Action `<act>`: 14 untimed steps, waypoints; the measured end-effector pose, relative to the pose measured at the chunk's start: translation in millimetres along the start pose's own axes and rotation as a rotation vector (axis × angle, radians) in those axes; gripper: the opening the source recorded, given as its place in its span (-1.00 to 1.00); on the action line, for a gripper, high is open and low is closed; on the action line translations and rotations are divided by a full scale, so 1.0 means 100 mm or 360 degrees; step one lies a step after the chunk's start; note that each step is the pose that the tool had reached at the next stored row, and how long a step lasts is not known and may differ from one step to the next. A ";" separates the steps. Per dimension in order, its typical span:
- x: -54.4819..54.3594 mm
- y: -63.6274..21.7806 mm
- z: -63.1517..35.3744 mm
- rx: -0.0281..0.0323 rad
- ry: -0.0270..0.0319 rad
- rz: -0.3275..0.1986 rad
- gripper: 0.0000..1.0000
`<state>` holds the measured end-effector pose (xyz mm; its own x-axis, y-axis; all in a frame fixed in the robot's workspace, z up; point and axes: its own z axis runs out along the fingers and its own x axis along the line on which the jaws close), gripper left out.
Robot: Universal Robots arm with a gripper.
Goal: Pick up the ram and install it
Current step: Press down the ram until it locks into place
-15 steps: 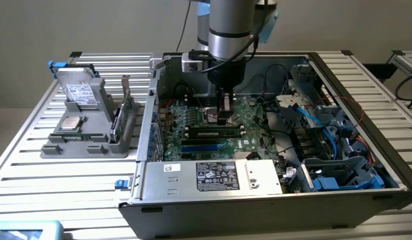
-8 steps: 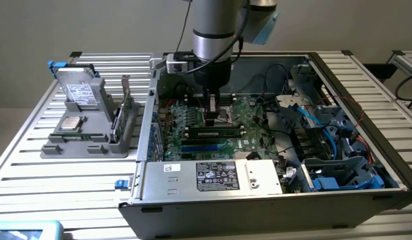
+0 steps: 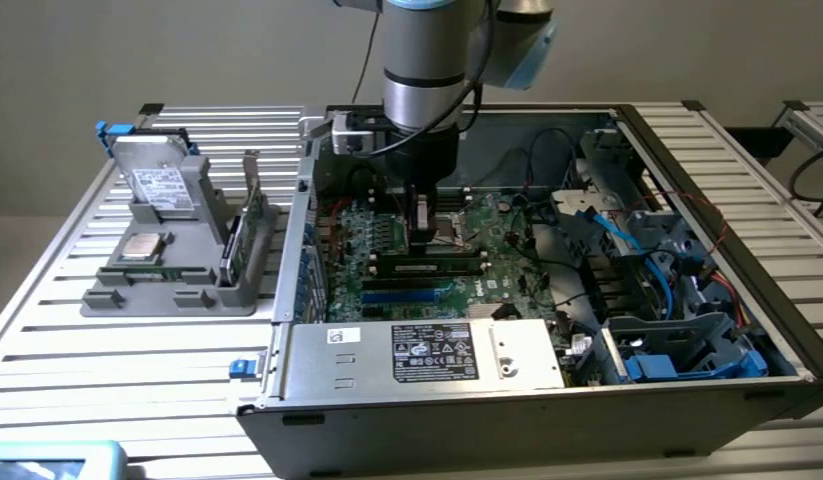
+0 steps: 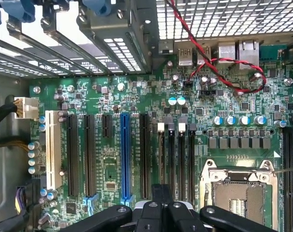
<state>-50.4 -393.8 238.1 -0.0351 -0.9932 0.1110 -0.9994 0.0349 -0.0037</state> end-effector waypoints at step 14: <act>-0.01 0.009 0.085 0.00033 0.00000 0.0000 -0.79</act>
<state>-51.3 -394.1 229.6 -0.0349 -0.9932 0.1111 -0.9994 0.0345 -0.0058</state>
